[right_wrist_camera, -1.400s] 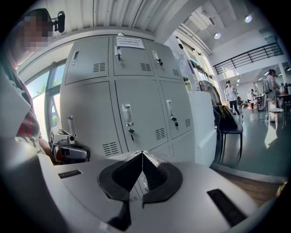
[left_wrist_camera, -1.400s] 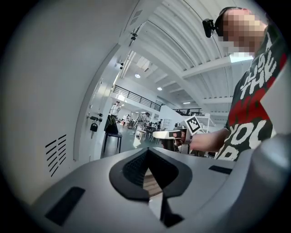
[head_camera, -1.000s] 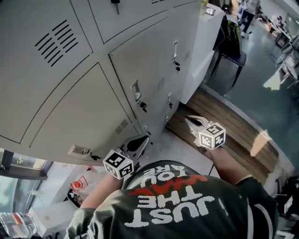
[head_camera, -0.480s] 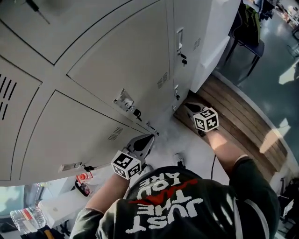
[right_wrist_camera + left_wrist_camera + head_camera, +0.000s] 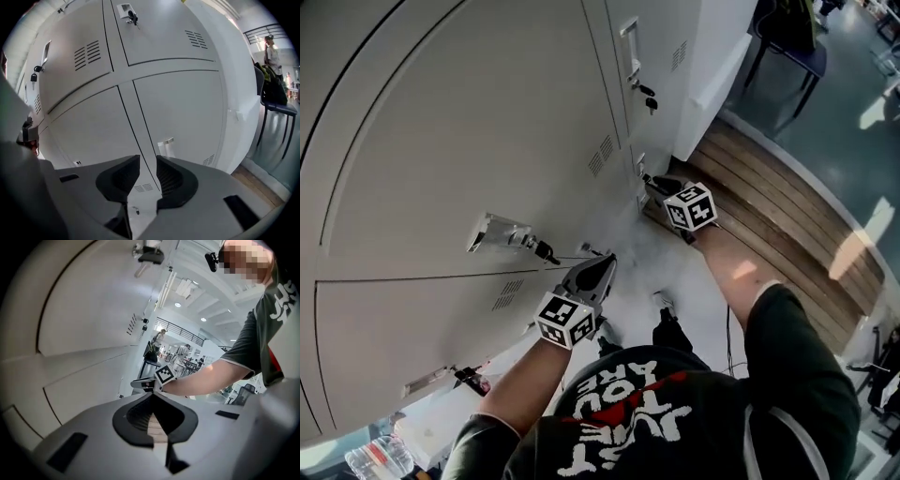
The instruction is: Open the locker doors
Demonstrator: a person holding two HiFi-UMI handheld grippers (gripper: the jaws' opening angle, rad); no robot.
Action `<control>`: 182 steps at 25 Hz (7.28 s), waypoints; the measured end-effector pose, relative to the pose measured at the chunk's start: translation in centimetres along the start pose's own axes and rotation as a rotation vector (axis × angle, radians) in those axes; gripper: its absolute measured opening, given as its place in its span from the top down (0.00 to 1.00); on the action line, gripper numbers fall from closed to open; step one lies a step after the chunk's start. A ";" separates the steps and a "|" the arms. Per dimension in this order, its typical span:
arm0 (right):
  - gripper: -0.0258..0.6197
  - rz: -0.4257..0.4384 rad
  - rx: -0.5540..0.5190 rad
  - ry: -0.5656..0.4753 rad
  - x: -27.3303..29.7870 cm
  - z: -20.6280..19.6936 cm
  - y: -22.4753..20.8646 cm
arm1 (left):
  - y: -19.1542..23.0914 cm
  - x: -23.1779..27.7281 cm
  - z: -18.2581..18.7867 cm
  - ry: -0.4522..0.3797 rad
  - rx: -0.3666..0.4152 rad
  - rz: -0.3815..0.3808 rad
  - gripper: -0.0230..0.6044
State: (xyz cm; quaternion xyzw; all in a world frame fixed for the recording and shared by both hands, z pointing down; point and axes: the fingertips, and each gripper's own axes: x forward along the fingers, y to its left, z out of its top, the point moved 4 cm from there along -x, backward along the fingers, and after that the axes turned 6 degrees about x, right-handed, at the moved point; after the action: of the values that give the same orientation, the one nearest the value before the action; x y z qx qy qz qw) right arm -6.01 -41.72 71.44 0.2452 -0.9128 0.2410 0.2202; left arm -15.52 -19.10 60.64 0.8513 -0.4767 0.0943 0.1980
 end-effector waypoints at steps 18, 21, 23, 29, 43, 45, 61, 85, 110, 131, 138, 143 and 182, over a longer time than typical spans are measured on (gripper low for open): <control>0.61 0.124 -0.197 0.077 7.3 0.6 -2.3 | 2.3 5.3 -4.0 0.094 -0.094 0.040 0.96; 0.61 0.148 -0.218 0.095 7.4 0.6 -2.4 | 2.2 5.3 -4.0 0.094 -0.093 0.045 0.96; 0.61 0.165 -0.247 0.114 7.5 0.7 -2.2 | 2.2 5.2 -4.0 0.095 -0.090 0.052 0.96; 0.61 0.214 -0.381 0.189 7.8 0.5 -1.8 | 2.1 4.9 -4.2 0.108 -0.075 0.047 0.96; 0.61 0.193 -0.407 0.185 6.2 -0.5 -2.3 | 1.8 4.5 -4.3 0.110 -0.066 0.045 0.96; 0.61 0.188 -0.394 0.178 5.8 -0.7 -2.5 | 1.7 4.4 -4.3 0.111 -0.065 0.044 0.96; 0.73 0.032 -0.120 -0.006 3.1 -1.7 -4.4 | 1.0 4.2 -4.2 0.121 -0.047 0.032 0.96; 0.72 -0.074 0.061 -0.074 -3.0 -4.6 -7.9 | -1.1 5.2 -3.5 0.127 -0.016 0.005 0.96; 0.72 -0.233 0.117 -0.106 -9.4 -6.2 -13.7 | -2.6 7.0 -2.6 0.136 0.006 -0.027 0.96; 0.86 -0.381 0.065 -0.113 -13.4 -5.4 -20.5 | -4.1 8.9 -2.9 0.166 0.018 -0.042 0.96; 0.86 -0.419 0.056 -0.109 -14.2 -4.9 -23.1 | -4.6 9.3 -3.2 0.174 0.018 -0.037 0.96; 0.86 -0.437 0.079 -0.131 -14.6 -4.5 -24.9 | -4.8 9.4 -3.6 0.186 0.009 -0.024 0.96; 0.85 -0.475 0.065 -0.117 -15.3 -2.6 -30.3 | -6.3 13.4 -1.4 0.182 0.016 -0.008 0.96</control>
State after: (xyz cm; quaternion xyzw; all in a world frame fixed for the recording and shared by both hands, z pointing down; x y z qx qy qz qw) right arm 23.47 -58.19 75.56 0.4737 -0.8324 0.1973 0.2094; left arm -3.03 -25.90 64.99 0.8427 -0.4525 0.1743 0.2341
